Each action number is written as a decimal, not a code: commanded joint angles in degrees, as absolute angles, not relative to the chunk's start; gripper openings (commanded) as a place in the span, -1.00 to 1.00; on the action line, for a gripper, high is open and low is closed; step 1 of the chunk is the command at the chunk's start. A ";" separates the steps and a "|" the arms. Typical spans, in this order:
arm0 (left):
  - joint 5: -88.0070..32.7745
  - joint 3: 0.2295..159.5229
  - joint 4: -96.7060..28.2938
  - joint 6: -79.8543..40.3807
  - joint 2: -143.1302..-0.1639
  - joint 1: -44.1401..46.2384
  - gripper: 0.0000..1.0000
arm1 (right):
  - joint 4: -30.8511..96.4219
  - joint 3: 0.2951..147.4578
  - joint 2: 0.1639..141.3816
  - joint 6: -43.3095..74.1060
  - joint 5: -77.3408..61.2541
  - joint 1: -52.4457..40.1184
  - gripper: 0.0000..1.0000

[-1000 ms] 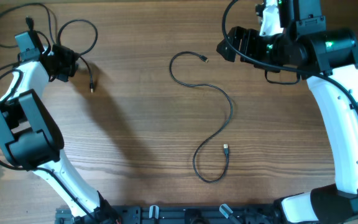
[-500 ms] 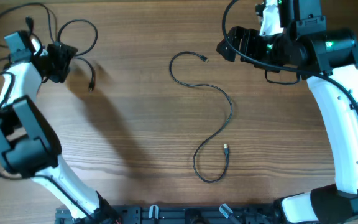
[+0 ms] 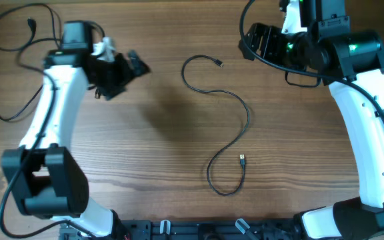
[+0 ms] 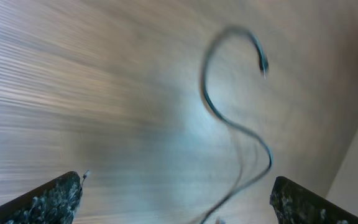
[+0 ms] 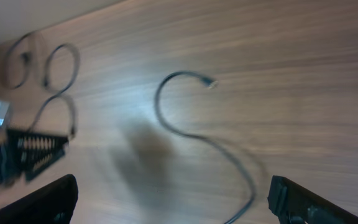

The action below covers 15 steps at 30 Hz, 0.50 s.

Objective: Untangle cables

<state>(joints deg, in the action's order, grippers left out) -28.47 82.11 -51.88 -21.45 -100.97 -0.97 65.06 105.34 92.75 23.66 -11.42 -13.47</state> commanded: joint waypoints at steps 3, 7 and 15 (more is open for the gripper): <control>-22.26 81.32 -51.29 -26.33 -102.02 11.22 1.00 | 65.95 105.25 93.56 23.97 1.72 -13.47 0.99; -11.84 81.32 -51.29 -26.44 -102.02 18.46 1.00 | 67.29 105.25 93.56 27.42 -1.19 -13.50 0.99; -8.47 81.32 -51.31 -26.39 -102.02 18.87 1.00 | 66.67 105.25 93.56 29.95 -7.70 -13.54 0.99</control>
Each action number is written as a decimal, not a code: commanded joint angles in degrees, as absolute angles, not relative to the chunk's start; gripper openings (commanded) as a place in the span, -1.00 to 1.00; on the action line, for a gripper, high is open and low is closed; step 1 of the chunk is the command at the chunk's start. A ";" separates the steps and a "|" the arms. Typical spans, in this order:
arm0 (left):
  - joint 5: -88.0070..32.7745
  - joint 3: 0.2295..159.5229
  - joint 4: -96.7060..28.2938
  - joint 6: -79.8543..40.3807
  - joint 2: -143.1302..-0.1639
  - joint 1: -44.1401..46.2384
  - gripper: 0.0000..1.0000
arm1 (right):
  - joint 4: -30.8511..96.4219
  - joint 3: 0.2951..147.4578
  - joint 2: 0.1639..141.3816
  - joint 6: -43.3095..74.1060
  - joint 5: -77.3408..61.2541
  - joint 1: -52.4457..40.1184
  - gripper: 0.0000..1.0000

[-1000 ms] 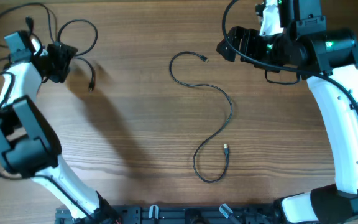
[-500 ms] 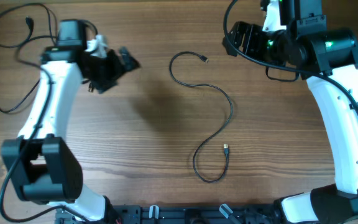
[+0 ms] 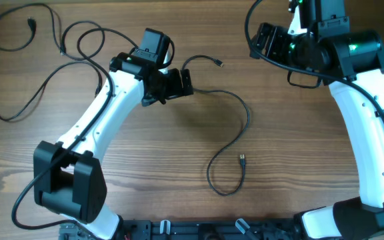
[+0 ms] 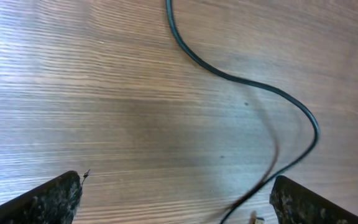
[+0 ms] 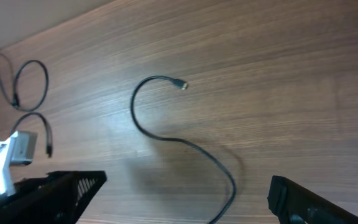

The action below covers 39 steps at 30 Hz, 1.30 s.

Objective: Untangle cables

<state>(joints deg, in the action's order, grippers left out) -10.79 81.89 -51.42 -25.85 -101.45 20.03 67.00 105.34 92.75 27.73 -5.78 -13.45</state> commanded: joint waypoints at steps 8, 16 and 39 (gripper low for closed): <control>-8.51 81.32 -49.50 -37.85 -102.02 17.74 1.00 | 66.98 105.25 93.80 29.54 0.05 -13.54 0.99; -8.21 81.32 -41.32 -37.76 -105.75 23.22 1.00 | 67.33 105.25 96.23 27.94 0.03 -13.54 0.99; -13.56 81.32 -51.31 -44.97 -107.70 6.37 1.00 | 72.77 105.25 113.67 -3.05 -11.73 -14.28 0.99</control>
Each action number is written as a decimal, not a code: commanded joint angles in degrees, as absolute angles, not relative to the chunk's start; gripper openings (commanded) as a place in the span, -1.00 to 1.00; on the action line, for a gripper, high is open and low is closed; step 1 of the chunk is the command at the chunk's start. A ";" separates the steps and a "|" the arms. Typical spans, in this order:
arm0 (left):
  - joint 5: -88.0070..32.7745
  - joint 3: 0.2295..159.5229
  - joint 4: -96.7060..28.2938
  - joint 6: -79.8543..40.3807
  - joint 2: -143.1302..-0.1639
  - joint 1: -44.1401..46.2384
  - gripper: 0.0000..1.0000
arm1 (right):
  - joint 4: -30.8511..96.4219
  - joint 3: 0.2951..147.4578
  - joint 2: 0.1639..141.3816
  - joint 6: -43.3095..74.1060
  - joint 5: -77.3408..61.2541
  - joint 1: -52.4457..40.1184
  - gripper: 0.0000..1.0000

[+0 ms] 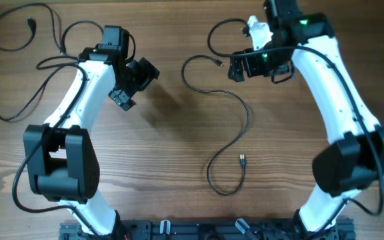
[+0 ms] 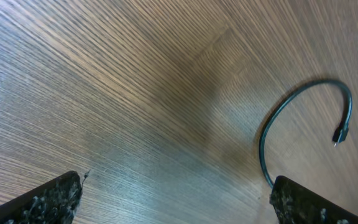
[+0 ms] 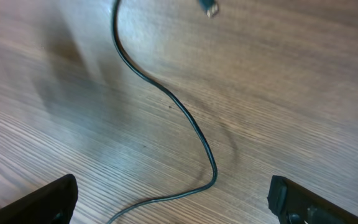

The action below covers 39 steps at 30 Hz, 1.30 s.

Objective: Untangle cables

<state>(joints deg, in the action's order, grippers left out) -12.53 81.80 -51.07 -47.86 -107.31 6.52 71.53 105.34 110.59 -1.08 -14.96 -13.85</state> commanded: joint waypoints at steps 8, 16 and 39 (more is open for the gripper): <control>-13.45 81.32 -50.85 -44.99 -107.70 6.35 1.00 | 76.38 105.21 119.02 -8.60 -9.28 -14.85 0.97; -13.43 81.32 -50.78 -44.97 -107.70 6.35 1.00 | 68.16 95.59 120.36 -10.24 -11.60 -19.90 0.89; -25.15 81.32 -49.32 -37.60 -107.70 6.90 1.00 | 71.53 105.32 117.60 -2.31 -26.09 -20.93 -0.92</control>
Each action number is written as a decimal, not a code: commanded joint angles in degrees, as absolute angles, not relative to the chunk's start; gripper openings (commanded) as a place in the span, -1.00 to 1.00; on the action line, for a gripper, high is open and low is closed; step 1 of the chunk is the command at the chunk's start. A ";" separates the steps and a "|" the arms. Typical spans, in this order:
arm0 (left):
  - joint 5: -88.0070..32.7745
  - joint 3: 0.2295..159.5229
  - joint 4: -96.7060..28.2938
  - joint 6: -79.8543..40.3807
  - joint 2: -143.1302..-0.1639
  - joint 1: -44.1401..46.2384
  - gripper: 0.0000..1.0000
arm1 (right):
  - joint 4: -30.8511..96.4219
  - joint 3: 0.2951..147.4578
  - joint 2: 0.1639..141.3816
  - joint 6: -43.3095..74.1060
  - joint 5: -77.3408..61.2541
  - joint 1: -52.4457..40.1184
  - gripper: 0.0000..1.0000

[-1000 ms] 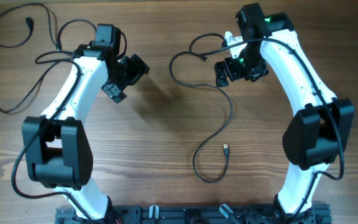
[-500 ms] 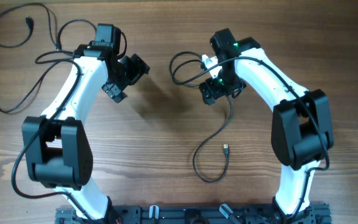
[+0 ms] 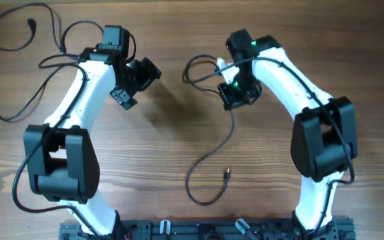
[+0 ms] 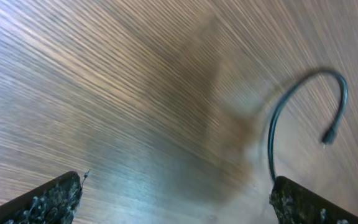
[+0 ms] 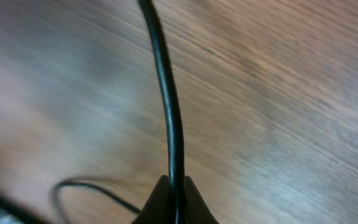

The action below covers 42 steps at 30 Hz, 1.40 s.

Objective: Untangle cables

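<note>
A thin black cable point(image 3: 213, 148) runs from a loop near the table's top middle down to a plug end point(image 3: 227, 175) at the lower middle. My right gripper point(image 3: 235, 94) is shut on this cable's upper stretch; in the right wrist view the cable point(image 5: 166, 106) passes straight between the closed fingertips point(image 5: 172, 198). My left gripper point(image 3: 136, 81) stands open over bare wood to the left of the cable. In the left wrist view the cable's hooked end point(image 4: 303, 106) lies beyond the wide-apart fingers point(image 4: 48, 198).
Several other black cables point(image 3: 39, 60) lie looped across the table's top-left corner, behind the left arm. Both arm bases sit at the table's front edge point(image 3: 199, 230).
My right gripper has come down from above the cable's loop and is now shut on the cable. The cable's lower part and plug have shifted left. The left gripper has barely moved.
At first the left gripper was open at the upper left and the right one open at the far right. The left gripper then stood near the cable's loop, then back to the left. The right gripper moved in over the loop and now grips the cable.
</note>
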<state>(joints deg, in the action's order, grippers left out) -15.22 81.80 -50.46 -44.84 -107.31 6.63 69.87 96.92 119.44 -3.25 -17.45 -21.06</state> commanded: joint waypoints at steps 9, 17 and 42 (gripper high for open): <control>-55.05 81.38 -44.62 -23.35 -103.09 1.63 0.99 | 72.99 113.78 113.36 2.13 -27.24 -20.95 -0.91; -61.17 81.38 -40.05 -35.31 -97.67 -0.71 0.96 | 69.73 113.78 113.38 -1.78 -39.88 -22.22 -0.91; -55.31 81.38 -38.30 -54.94 -97.67 3.11 -0.60 | 63.33 113.78 113.38 -2.92 -40.40 -29.69 -0.88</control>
<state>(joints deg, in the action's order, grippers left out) -56.66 81.41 -38.50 -55.16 -97.91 2.96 63.64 112.92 113.89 -3.03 -38.98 -29.50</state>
